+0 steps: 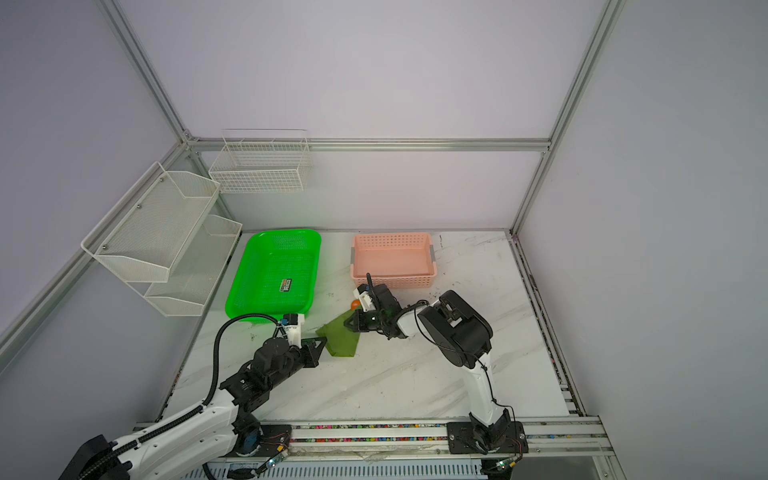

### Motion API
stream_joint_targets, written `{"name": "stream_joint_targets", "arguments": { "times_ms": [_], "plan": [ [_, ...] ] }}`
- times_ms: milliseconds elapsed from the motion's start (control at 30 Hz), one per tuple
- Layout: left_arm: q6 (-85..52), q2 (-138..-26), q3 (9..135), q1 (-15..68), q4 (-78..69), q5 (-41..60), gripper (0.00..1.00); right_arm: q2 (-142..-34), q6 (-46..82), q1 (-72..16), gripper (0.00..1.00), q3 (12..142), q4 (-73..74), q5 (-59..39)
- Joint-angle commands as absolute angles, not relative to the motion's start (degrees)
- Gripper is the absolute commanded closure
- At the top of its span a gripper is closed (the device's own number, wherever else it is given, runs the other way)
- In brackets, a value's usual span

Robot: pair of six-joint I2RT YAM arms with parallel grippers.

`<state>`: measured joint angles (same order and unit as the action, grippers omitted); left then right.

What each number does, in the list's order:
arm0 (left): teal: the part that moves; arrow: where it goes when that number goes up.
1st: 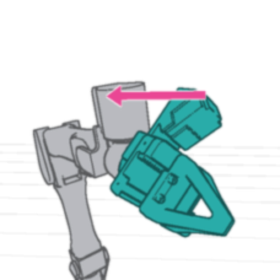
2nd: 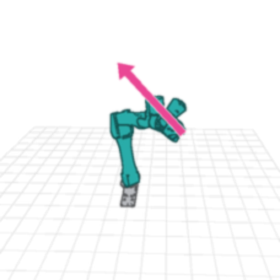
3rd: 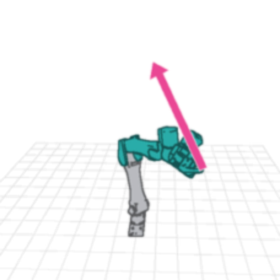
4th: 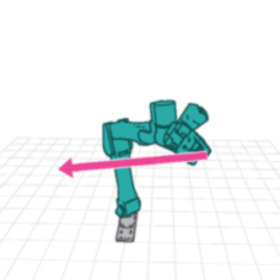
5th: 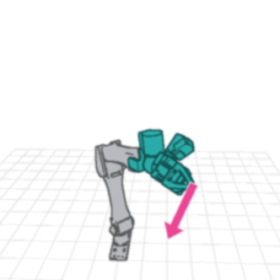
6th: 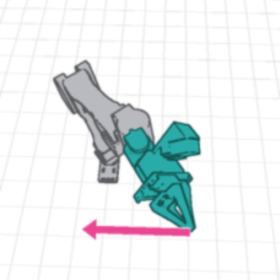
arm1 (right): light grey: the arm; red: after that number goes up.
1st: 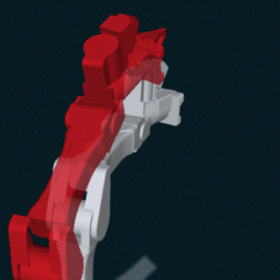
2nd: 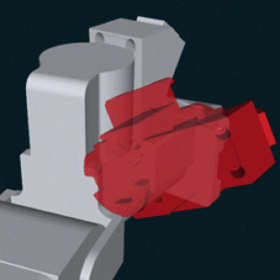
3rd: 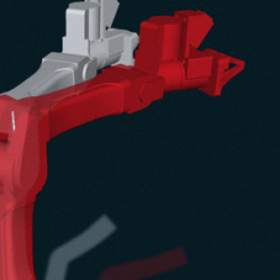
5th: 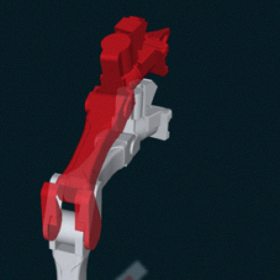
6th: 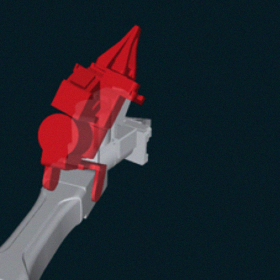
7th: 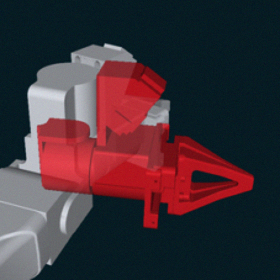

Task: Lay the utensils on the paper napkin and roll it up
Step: 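Lower the left gripper and pinch the loose napkin edge beside the right gripper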

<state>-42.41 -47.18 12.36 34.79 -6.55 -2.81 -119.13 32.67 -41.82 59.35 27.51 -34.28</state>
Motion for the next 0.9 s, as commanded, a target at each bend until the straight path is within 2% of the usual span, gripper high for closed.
{"name": "stream_joint_targets", "arguments": {
  "times_ms": [0, 67, 200, 300, 400, 667, 867],
  "plan": [
    [-42.17, -50.64, 19.59, 33.42, 1.17, -7.02, 0.87, -118.75, 32.23, -42.79, 1.00, 56.38, 22.00, -31.91],
    [-43.41, -53.25, 20.43, 33.16, 1.64, -6.93, 0.77, -118.16, 32.60, -42.97, 1.00, 55.16, 22.64, -31.78],
    [-45.20, -55.87, 20.65, 32.12, 0.44, -7.37, 0.67, -117.30, 33.11, -43.41, 1.00, 53.15, 23.31, -31.29],
    [-46.19, -56.53, 20.63, 31.31, -1.54, -7.25, 0.48, -117.26, 33.40, -43.72, 1.00, 52.65, 23.64, -31.29],
    [-46.45, -58.59, 21.39, 30.83, -2.28, -6.90, 0.40, -117.25, 33.49, -44.07, 1.00, 52.89, 23.58, -31.20],
    [-47.98, -65.53, 23.46, 29.08, -3.38, -3.82, 0.37, -116.30, 32.88, -44.41, 1.00, 54.15, 21.99, -30.81],
    [-49.44, -68.02, 23.03, 28.30, -7.64, -2.47, 0.42, -116.02, 32.78, -44.41, 1.00, 54.23, 21.63, -30.64]
  ]
}}
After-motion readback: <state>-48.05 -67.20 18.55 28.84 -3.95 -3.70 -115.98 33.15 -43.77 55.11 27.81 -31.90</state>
